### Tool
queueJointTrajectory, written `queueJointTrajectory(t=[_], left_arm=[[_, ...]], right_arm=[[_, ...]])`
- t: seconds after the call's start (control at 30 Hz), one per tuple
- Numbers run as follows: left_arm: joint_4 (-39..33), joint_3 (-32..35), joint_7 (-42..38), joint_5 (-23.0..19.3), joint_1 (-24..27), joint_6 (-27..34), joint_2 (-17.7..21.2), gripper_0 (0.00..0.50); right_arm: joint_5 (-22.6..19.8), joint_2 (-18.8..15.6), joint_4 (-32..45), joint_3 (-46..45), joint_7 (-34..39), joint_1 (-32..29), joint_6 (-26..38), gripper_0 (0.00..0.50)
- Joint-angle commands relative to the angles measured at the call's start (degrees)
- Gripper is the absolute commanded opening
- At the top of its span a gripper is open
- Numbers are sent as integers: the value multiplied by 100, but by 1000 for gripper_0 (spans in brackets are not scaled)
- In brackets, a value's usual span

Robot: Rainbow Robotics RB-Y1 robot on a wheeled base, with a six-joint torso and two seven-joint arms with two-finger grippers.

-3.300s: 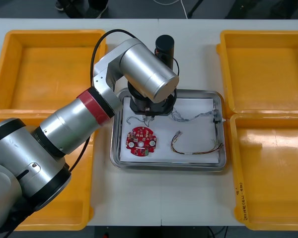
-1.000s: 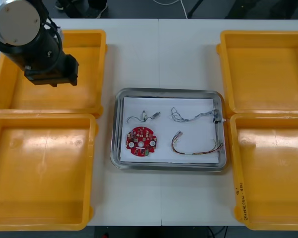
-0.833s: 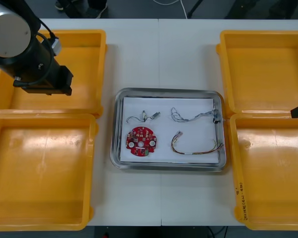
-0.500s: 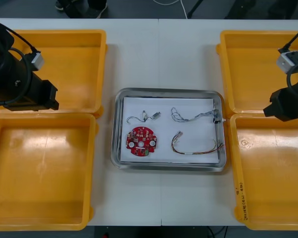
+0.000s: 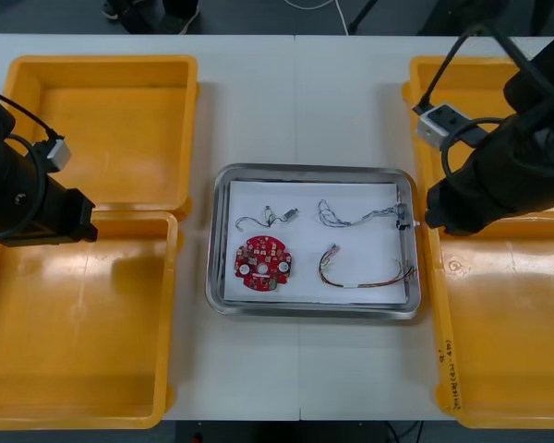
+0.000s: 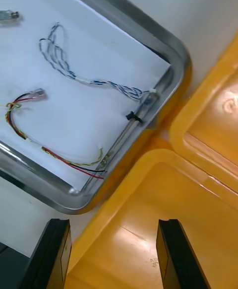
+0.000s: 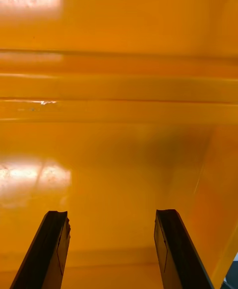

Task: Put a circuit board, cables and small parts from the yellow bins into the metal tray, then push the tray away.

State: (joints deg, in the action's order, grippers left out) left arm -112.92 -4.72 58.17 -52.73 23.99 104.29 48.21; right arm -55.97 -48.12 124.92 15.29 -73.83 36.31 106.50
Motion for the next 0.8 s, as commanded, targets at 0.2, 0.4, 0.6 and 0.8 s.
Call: queueJointTrajectory(t=[0.2,0.4,0.6,0.8], left_arm=[[-855,832,643,571,-606,571,-471,500],[-1092,938,714,852,-764,571,-734,500],[-1092,938,784,905,-791,571,-813,500],[-1092,938,793,914,-799,571,-813,500]], right_arm=[[86,172,543,1362,-229,623,-297,500],[147,225,666,1811,-580,763,-543,500],[446,304,639,2382,-1582,895,-991,500],[1193,576,622,3094,-2347,1027,-1061,500]])
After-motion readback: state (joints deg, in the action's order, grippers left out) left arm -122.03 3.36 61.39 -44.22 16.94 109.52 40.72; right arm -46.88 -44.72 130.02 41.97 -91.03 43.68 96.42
